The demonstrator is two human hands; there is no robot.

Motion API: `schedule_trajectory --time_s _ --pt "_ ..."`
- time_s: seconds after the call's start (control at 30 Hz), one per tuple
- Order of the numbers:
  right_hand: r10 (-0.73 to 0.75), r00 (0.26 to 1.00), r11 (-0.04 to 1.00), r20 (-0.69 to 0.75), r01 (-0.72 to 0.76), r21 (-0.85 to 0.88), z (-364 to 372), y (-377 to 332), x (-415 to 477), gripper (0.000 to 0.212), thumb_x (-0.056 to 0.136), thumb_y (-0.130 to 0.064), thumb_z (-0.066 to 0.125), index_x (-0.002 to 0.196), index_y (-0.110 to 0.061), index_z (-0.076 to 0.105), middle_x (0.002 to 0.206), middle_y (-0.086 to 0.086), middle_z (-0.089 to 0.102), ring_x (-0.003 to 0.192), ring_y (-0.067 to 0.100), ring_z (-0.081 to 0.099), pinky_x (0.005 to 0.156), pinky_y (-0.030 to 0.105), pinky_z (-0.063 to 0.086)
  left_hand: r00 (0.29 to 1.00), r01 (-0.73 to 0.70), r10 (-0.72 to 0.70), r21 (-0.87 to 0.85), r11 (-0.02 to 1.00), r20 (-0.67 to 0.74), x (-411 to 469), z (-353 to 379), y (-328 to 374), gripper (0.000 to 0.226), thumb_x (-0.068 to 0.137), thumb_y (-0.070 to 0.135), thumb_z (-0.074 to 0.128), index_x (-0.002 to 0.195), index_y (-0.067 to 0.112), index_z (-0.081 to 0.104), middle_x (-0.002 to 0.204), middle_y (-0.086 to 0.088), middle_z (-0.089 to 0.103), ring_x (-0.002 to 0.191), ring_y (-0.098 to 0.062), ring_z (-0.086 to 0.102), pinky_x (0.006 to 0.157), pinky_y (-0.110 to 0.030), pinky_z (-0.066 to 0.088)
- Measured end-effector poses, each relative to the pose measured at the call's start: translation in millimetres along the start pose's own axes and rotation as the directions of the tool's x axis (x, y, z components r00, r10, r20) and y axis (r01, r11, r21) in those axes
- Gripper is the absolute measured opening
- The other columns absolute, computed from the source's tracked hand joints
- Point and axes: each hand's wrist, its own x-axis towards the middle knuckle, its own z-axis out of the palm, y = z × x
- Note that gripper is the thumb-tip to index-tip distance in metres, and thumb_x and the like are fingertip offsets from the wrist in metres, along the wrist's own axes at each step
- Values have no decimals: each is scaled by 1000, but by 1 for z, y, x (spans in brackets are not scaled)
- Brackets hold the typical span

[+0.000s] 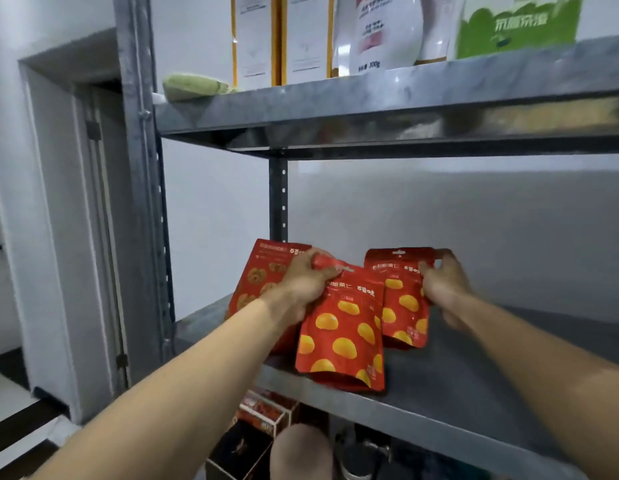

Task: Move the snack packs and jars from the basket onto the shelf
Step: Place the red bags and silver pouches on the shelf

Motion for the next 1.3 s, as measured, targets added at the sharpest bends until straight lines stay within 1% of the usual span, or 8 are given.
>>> schedule_trajectory --time_s 0.13,0.4,0.6,0.7,0.87,1.0,1.13,1.3 --pt "42 999 998 15 -41 -41 19 16 28 20 104 -24 40 124 -20 42 104 6 60 88 20 62 77 40 55 998 -5 2 61 998 58 45 10 -14 14 90 15 66 103 16 61 98 -10 69 79 -21 68 59 -28 55" --pt "38 998 997 58 -34 -66 43 31 60 21 105 -28 40 125 -23 43 95 -2 58 82 13 62 66 31 53 990 -116 94 224 968 107 93 21 -41 12 87 14 70 90 17 59 99 -6 64 87 -17 61 72 -25 51" --pt "77 996 989 48 -70 -131 50 37 66 30 104 -32 41 132 -22 39 109 8 61 86 21 66 67 34 56 994 -90 67 284 955 89 102 22 -49 13 86 15 71 88 17 59 101 -12 67 94 -27 66 84 -38 56" --pt "94 994 968 62 -77 -237 48 39 67 41 102 -34 46 139 -19 37 126 12 58 103 27 64 76 33 53 991 -110 75 349 931 112 100 20 -50 18 87 19 71 100 20 59 108 -10 65 97 -25 65 87 -38 55" --pt "56 989 867 138 20 -498 42 44 64 56 99 -42 49 147 -15 39 149 9 43 133 29 44 105 35 38 969 -234 138 581 779 205 92 16 -42 44 91 24 63 133 20 51 139 -7 47 122 -24 50 97 -25 42" --pt "-84 969 764 231 212 -609 33 36 51 59 98 -49 44 150 -23 33 158 4 29 144 24 28 118 40 25 934 -348 166 706 617 315 83 17 -34 57 92 32 60 145 25 39 158 -5 24 146 -23 20 119 -35 20" --pt "-199 908 525 369 417 -742 24 16 30 66 97 -60 33 155 -34 13 164 1 5 151 19 1 121 50 -2 910 -411 246 812 415 335 68 17 -27 65 93 44 53 151 34 25 163 -1 7 150 -23 2 120 -50 6" --pt "-248 852 404 462 524 -750 12 -3 -2 75 92 -69 30 154 -39 -1 164 3 -3 151 22 -6 120 52 -6 884 -414 350 865 283 309 36 14 -16 68 94 50 48 153 36 15 163 1 2 150 -21 -3 119 -48 3"
